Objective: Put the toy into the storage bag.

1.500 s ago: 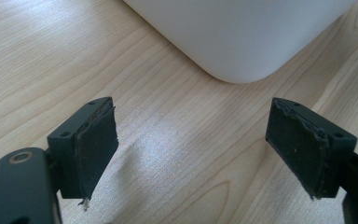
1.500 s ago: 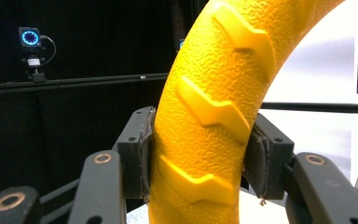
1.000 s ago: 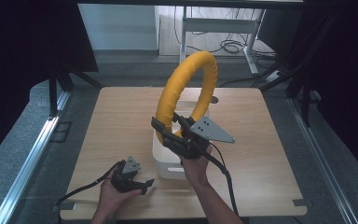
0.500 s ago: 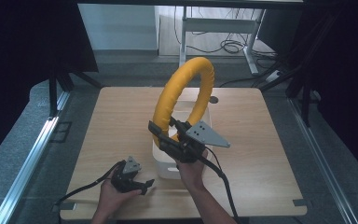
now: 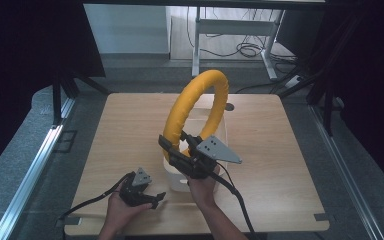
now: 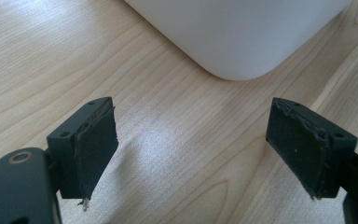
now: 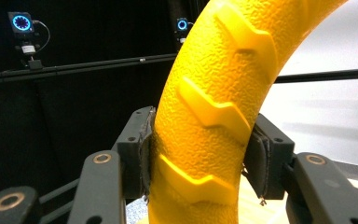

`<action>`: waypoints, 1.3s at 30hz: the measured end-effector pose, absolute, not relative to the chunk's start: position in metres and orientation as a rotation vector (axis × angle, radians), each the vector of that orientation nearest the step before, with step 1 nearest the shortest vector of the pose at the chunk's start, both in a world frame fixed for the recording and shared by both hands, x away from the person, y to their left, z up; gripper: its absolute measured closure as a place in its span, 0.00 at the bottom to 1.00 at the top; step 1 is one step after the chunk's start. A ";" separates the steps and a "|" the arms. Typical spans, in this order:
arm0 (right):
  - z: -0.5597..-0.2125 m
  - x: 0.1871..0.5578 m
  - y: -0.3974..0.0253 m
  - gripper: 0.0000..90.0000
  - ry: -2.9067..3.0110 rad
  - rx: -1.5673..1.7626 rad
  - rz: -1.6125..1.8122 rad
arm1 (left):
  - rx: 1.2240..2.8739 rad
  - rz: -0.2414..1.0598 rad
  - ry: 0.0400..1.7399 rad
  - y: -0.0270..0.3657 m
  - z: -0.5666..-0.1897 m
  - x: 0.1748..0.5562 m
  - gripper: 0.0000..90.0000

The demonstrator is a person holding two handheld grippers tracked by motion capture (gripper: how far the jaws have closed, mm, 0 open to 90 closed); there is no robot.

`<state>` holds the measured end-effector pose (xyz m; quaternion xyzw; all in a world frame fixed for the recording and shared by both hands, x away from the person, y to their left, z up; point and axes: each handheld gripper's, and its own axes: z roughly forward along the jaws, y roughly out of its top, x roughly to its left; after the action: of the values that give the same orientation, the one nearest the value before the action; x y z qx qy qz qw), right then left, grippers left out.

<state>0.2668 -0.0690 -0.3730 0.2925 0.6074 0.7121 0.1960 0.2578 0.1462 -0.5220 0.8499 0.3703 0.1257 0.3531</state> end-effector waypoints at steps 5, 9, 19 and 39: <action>-0.382 0.267 -0.070 0.55 1.711 0.842 1.990 | 2.198 0.326 0.958 0.146 -0.522 0.258 0.19; -0.388 0.269 -0.072 0.55 1.723 0.863 1.989 | 2.199 0.324 0.958 0.146 -0.522 0.258 0.18; -0.403 0.272 -0.075 0.54 1.757 0.914 2.006 | 2.210 0.322 0.955 0.145 -0.524 0.258 0.18; -0.417 0.267 -0.074 0.55 1.822 0.941 1.930 | 2.213 0.321 0.953 0.145 -0.525 0.259 0.18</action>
<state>0.2669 -0.0742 -0.4169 0.3296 0.6384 0.6764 0.1622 0.2585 0.1446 -0.5247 0.8535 0.3676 0.1238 0.3479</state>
